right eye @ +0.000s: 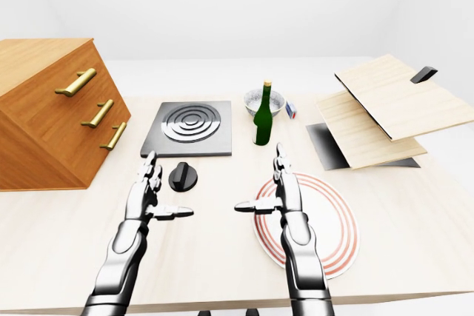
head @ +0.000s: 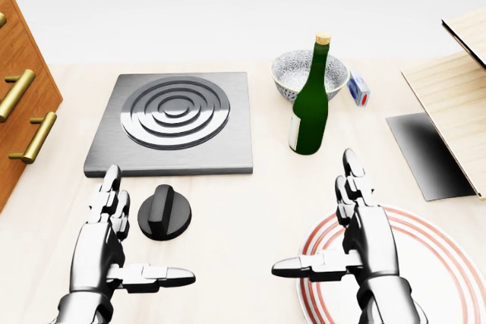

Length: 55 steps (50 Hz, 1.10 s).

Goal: Turn on the stove.

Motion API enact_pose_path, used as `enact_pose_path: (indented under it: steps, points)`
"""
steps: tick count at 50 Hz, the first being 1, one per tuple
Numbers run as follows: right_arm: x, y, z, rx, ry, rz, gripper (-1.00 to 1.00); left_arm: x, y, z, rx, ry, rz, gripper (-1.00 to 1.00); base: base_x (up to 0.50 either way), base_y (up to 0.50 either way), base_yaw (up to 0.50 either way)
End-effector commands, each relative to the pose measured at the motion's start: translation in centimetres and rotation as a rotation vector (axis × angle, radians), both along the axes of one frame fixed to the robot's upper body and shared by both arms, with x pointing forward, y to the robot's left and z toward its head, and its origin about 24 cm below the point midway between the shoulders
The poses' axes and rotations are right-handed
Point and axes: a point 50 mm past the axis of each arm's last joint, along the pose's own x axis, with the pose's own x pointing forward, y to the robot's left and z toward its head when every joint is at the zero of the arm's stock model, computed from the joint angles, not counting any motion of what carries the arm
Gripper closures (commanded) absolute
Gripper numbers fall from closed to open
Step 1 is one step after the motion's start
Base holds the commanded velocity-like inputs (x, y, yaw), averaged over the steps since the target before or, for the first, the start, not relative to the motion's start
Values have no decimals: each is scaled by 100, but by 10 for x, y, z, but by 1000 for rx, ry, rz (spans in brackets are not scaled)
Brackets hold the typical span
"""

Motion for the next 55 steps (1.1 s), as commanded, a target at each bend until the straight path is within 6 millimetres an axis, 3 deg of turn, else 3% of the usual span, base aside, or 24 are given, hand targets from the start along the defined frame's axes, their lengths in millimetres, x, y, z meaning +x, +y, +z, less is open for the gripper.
enact_pose_path:
  steps: [1,19,42,48,55]
  points:
    - [1,-2,2,5,-10,-4,-100,-1,-6,-10,9,25,-14,-100,0,0,0]
    - [3,-4,8,16,-32,-10,-100,-1,-16,-36,20,120,-37,-100,0,0,0]
    - [2,-7,13,23,-57,-15,-100,-3,-30,-32,1,101,-83,-100,0,0,0]
    - [3,-9,17,29,-70,-23,-100,-1,-42,-28,-7,86,-114,-100,0,0,0]
    - [6,-11,18,34,-73,-31,-100,0,-57,-39,3,139,-156,-100,0,0,0]
